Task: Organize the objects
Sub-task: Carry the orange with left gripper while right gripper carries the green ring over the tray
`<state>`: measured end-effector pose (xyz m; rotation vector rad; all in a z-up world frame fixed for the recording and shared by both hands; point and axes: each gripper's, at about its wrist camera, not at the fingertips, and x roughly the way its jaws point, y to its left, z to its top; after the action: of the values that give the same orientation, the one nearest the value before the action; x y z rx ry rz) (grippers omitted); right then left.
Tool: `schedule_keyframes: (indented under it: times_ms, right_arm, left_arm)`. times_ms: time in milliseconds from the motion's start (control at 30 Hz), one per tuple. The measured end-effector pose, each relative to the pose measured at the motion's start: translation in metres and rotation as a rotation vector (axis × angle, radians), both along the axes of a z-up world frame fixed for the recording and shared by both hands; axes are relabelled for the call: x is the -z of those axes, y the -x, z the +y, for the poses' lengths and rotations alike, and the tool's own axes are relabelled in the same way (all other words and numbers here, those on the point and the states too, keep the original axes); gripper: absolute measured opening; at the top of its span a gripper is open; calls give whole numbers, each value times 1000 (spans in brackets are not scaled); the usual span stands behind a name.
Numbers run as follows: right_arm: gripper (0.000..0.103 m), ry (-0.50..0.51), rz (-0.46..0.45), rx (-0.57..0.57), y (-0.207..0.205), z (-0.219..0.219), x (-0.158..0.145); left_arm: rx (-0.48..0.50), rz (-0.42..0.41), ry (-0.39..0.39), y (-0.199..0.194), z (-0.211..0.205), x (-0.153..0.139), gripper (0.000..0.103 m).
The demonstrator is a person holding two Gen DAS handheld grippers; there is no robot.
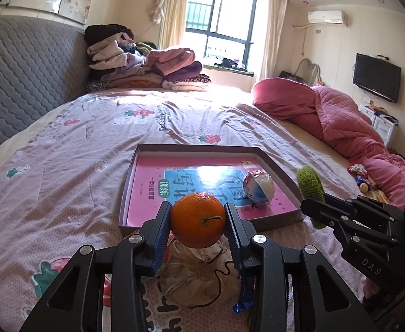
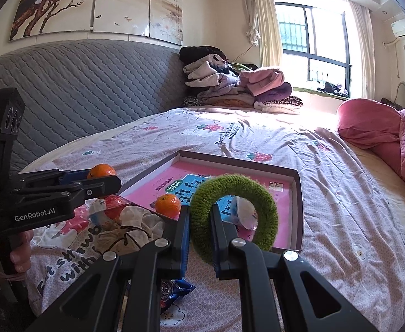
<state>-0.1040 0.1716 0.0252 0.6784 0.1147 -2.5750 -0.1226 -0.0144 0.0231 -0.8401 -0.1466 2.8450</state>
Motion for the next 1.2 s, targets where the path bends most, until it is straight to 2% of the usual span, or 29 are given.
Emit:
schedule_keyframes:
  times_ms: [233,900,1200]
  right_arm:
    - [14,7,-19,7,12,3,0]
    - [14,-10,21,59,46,11,-8]
    - [14,-20,21,54,59,9,-9]
  left_arm:
    - [-24,-30,8,14,-2,5,39]
    - [-51,-57,29,28,-1,10,39]
    - [-78,-97,35,52,-11,16,39]
